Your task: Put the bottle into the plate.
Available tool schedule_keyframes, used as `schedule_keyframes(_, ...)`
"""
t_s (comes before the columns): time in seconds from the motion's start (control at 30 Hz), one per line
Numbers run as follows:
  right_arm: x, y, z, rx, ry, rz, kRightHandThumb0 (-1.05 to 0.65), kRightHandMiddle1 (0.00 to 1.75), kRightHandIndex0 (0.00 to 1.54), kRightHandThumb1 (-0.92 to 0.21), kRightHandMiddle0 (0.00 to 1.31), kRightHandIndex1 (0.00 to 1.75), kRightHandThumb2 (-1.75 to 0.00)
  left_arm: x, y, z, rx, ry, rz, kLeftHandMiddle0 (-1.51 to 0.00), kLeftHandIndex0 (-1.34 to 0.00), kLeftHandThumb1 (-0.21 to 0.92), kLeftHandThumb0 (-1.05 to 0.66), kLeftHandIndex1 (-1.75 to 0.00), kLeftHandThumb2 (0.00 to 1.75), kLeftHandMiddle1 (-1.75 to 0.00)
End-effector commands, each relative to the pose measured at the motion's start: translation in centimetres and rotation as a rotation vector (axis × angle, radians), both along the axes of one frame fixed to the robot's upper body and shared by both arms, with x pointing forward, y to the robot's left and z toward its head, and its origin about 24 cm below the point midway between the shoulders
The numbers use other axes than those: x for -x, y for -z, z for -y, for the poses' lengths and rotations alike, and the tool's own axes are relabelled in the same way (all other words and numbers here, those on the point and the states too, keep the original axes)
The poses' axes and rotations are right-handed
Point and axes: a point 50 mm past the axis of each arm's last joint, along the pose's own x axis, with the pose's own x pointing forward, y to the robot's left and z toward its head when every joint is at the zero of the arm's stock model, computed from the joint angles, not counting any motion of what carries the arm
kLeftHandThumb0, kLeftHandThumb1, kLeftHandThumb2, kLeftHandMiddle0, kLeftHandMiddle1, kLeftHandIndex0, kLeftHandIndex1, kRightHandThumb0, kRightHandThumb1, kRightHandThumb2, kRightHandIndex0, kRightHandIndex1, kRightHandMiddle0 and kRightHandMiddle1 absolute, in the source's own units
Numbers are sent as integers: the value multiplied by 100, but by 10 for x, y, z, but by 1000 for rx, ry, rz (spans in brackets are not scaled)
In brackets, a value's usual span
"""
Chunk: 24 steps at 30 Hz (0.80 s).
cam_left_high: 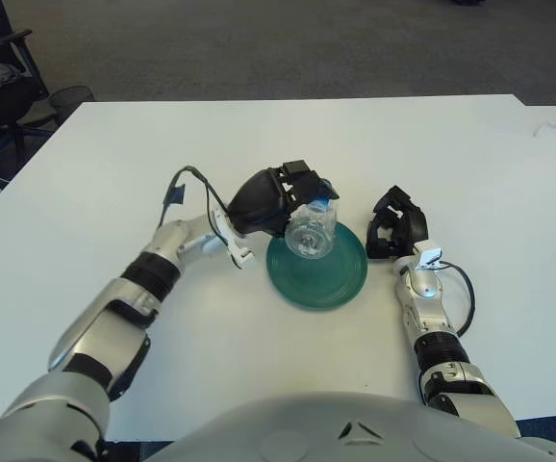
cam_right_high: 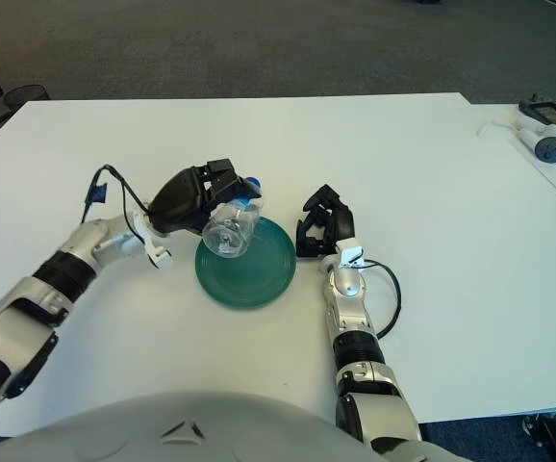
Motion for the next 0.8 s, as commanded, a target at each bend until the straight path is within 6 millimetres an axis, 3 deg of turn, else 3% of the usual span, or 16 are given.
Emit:
schedule_keyframes(0.0,55,72,-10,-69,-4,-378,-1,154,91,9,79,175,-170,-4,-18,-3,-74,27,59,-2,0,92,-91,-62,62,-30)
schedule_keyframes(0.23,56,72,-9,-68,-13,-369,-2,144,87,2,80,175,-160,-3,-24,-3,-178,90,101,0,0,92,-103,-30,60,-9)
schedule_keyframes(0.3,56,72,-10,-68,-15,-371,-1,162,74,-5,71,175,-158,-2,-26,-3,-221,117,124,0,0,92,-104,-20,57,-4)
schedule_keyframes(0.4,56,73,-10,-67,-12,-381,-1,170,67,-11,65,175,-155,-3,-28,-3,-267,131,149,0,0,92,-105,-11,50,-1)
schedule_keyframes(0.77,57,73,-9,-50,-7,-397,-1,175,62,-15,61,175,-151,-4,-31,-3,-344,129,202,0,0,87,-92,0,29,0)
